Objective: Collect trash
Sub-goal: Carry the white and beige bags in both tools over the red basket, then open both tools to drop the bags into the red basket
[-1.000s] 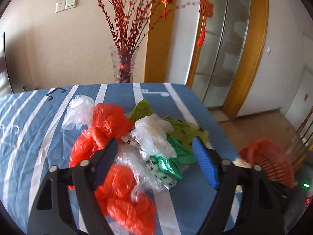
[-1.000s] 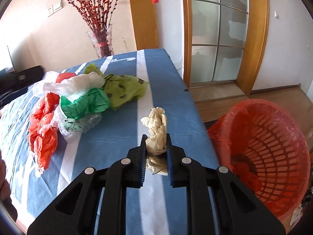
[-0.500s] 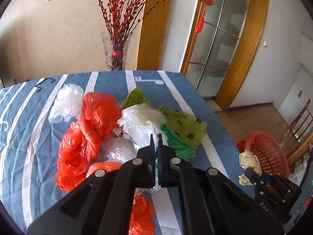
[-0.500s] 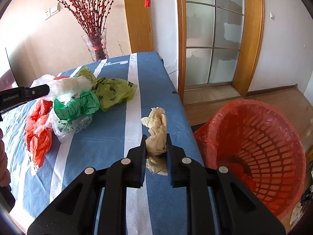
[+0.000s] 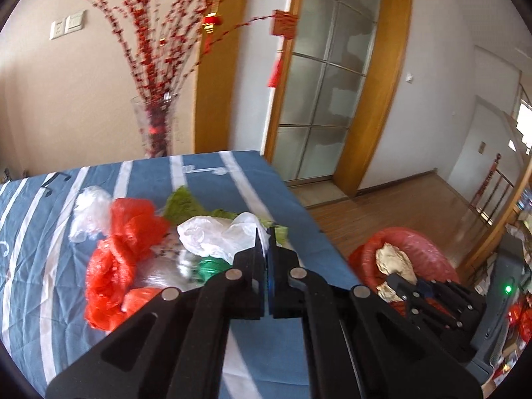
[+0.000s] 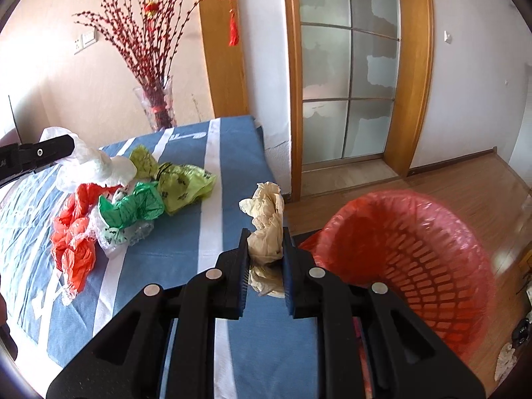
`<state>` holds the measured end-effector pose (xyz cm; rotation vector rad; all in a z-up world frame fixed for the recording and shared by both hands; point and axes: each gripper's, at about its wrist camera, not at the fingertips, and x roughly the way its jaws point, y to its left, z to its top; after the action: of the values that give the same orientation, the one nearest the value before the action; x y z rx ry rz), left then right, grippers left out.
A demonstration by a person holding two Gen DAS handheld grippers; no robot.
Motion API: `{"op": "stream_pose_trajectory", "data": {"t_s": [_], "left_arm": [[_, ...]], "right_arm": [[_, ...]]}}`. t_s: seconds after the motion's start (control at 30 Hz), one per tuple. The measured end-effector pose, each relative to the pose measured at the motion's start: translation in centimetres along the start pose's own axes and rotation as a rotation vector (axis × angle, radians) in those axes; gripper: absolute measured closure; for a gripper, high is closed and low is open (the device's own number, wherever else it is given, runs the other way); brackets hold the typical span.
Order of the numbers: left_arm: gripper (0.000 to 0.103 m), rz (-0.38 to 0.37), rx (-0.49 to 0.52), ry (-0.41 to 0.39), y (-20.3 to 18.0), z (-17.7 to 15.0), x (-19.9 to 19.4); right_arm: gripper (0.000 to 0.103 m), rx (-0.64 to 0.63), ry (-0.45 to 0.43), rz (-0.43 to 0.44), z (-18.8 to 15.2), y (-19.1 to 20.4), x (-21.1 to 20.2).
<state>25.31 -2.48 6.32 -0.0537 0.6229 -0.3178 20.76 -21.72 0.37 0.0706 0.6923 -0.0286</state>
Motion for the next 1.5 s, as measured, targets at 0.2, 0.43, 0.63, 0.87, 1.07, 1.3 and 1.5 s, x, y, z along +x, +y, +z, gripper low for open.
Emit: {"op": "stream_pose_trajectory", "data": {"t_s": [0.2, 0.43, 0.63, 0.87, 1.07, 1.3, 1.5], "left_arm": [[0.100, -0.085, 0.044, 0.002, -4.3, 0.0, -0.5], [0.100, -0.173, 0.106, 0.011, -9.5, 0.0, -0.3], [0.100, -0.276, 0.128, 0.053, -14.1, -0.8, 1.2], [0.100, -0.368, 0.170, 0.095, -18.6, -2.1, 2.9], [0.100, -0.424, 0.194, 0.131, -21.3, -3.3, 4.7], [0.100, -0.447, 0.195, 0.188, -22.3, -4.7, 7.4], [0.097, -0.443, 0.191, 0.238, -22.2, -5.6, 9.4]], "right_arm": [[0.085, 0.029, -0.029, -0.040, 0.4, -2.7, -1.8], [0.085, 0.067, -0.045, -0.103, 0.1, -6.6, -3.6], [0.085, 0.121, -0.047, -0.151, -0.4, -10.2, -4.6], [0.085, 0.178, -0.052, -0.206, -1.0, -14.4, -6.0], [0.085, 0.221, -0.058, -0.217, -1.2, -16.8, -6.8], [0.085, 0.251, -0.054, -0.198, -1.0, -18.1, -6.2], [0.085, 0.261, -0.037, -0.177, -1.1, -18.3, -5.4]]}}
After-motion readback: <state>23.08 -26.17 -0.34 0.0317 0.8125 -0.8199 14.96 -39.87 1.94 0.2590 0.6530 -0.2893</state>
